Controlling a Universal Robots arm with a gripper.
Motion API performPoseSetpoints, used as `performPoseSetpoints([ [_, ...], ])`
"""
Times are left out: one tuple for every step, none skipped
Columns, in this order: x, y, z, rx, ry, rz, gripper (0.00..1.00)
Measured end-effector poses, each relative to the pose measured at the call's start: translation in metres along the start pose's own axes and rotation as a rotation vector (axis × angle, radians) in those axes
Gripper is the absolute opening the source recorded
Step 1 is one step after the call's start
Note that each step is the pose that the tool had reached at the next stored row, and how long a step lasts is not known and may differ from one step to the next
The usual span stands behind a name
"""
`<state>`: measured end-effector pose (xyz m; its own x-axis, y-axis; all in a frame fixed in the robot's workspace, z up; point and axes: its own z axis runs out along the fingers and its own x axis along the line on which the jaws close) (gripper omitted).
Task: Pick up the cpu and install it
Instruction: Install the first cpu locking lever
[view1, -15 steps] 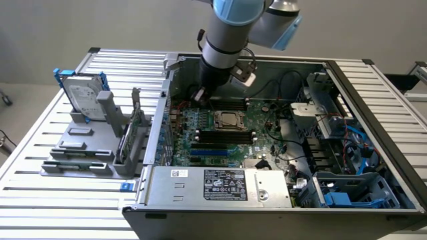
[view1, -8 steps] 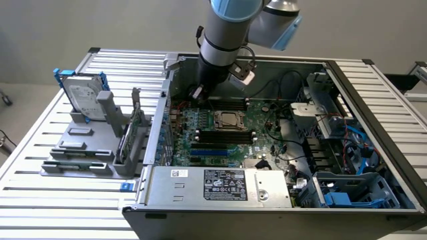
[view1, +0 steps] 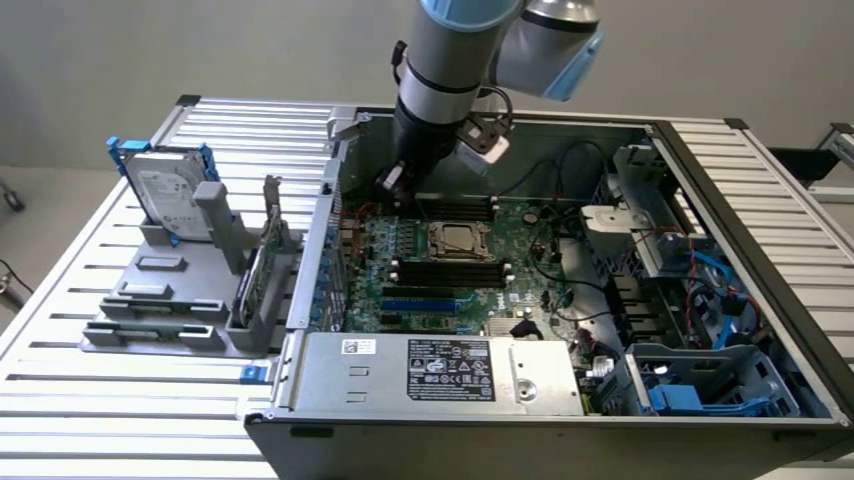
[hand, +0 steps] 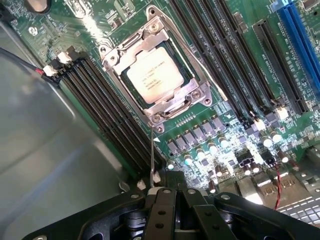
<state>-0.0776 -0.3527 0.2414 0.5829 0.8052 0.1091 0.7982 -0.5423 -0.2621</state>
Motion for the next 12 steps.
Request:
performPoseSetpoints([
  [0.0000,-0.0001,0.0000,-0.0011,0.0024,0.009,0.11],
  [-0.0001,-0.0002,0.0000,-0.0018,0.0043,0.016,0.11],
  [-0.0003,-0.0004,0.0001,-0.0024,0.0058,0.021,0.11],
  [-0.0005,-0.0005,0.0001,-0.0029,0.0071,0.026,0.11],
  [-0.0009,-0.0008,0.0001,-0.0033,0.0081,0.029,0.11],
  [-0.0016,-0.0010,0.0001,-0.0036,0.0086,0.032,0.11],
  [-0.0024,-0.0014,0.0001,-0.0038,0.0092,0.033,0.11],
  [-0.0033,-0.0018,0.0001,-0.0040,0.0095,0.035,0.11],
  [-0.0042,-0.0022,0.0001,-0.0041,0.0099,0.036,0.11],
  [-0.0051,-0.0026,0.0001,-0.0043,0.0102,0.037,0.11],
  [-0.0059,-0.0034,0.0002,-0.0045,0.0107,0.039,0.11],
  [-0.0069,-0.0047,0.0005,-0.0050,0.0118,0.043,0.11],
])
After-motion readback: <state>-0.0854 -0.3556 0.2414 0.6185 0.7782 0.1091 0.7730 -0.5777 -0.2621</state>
